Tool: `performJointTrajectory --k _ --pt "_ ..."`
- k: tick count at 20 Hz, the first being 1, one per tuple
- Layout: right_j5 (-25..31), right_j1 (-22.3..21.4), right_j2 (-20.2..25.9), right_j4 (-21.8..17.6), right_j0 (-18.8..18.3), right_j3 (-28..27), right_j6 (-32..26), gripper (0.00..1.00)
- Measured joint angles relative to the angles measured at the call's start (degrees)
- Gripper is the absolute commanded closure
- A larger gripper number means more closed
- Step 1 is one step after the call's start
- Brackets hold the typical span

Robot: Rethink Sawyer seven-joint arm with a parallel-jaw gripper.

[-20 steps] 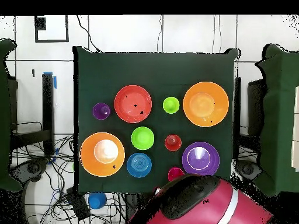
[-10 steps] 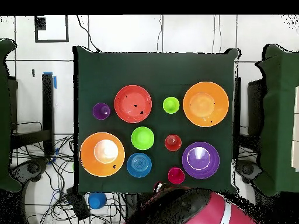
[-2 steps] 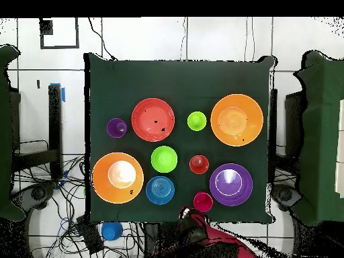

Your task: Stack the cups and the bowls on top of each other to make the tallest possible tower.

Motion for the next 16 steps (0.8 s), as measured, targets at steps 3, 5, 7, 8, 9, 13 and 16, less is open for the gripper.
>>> performJointTrajectory --k 3,5,7,8,9,13,16 --pt "2.86 -2.22 0.0 -0.01 0.02 0.02 0.0 0.0" --pt "4.4 -3.49 0.07 -0.01 0.02 0.02 0.0 0.0" --pt "5.79 -4.67 0.21 -0.02 0.02 0.03 0.0 0.0" --pt "6.31 -5.14 0.27 -0.02 0.02 0.03 0.0 0.0" --pt "6.93 -5.67 0.38 -0.01 0.02 0.03 0.0 0.0" --pt "8.41 -7.48 1.14 0.01 0.02 0.04 0.0 0.0" --pt "9.14 -8.3 1.85 0.05 -0.06 0.04 0.0 0.0"
